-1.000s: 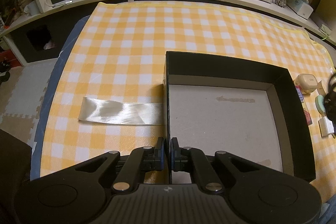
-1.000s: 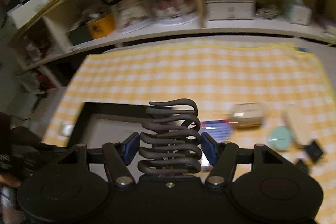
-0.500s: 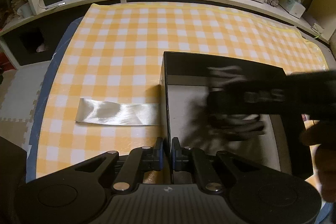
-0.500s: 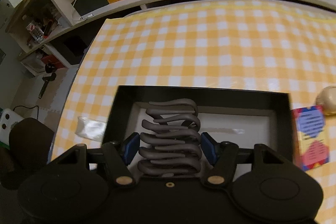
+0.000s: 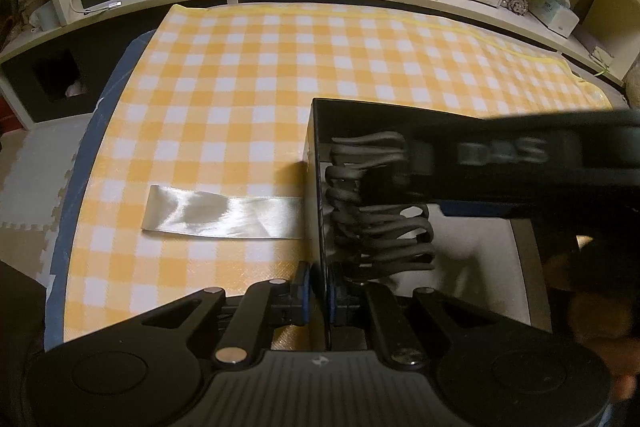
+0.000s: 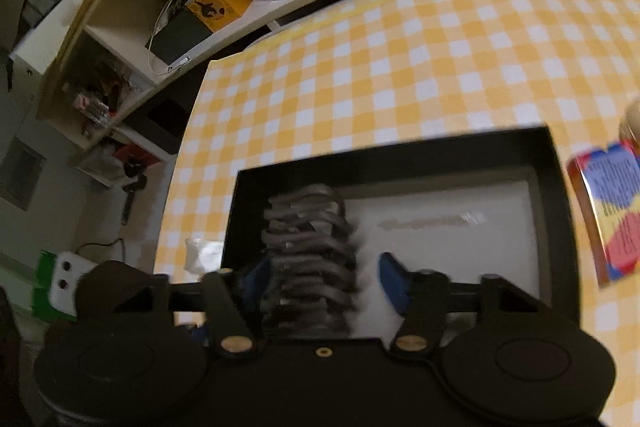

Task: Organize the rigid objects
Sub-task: 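Carry the grey coiled organizer into the black box and release it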

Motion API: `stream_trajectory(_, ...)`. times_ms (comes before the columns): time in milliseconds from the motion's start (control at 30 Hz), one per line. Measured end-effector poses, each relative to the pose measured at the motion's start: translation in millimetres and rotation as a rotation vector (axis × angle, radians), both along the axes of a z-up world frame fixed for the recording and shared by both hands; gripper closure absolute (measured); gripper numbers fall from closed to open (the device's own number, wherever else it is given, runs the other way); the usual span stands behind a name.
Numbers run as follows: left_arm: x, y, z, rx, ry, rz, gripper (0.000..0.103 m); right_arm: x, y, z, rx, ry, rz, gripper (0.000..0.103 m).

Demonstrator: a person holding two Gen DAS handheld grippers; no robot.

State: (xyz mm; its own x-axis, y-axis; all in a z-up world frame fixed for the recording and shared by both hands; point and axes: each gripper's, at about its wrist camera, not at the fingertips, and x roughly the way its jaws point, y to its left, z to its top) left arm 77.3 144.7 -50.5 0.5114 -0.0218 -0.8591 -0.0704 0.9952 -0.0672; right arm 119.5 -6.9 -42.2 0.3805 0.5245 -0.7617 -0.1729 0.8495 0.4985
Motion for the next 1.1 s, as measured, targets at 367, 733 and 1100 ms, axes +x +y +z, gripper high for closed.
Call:
stream_trajectory(367,1,-4,-1,0.007,0.003,0.001,0.094,-2,-2,-12,0.057,0.024,-0.005,0.077)
stream_trajectory(733,-1,0,0,-0.005,0.0,0.007,0.094,0,0,-12,0.043,0.03,-0.001,0.076)
stream_trajectory(1100,-1,1,0,-0.008,-0.001,0.009,0.094,-18,-32,31,-0.012,-0.085,0.018,0.062)
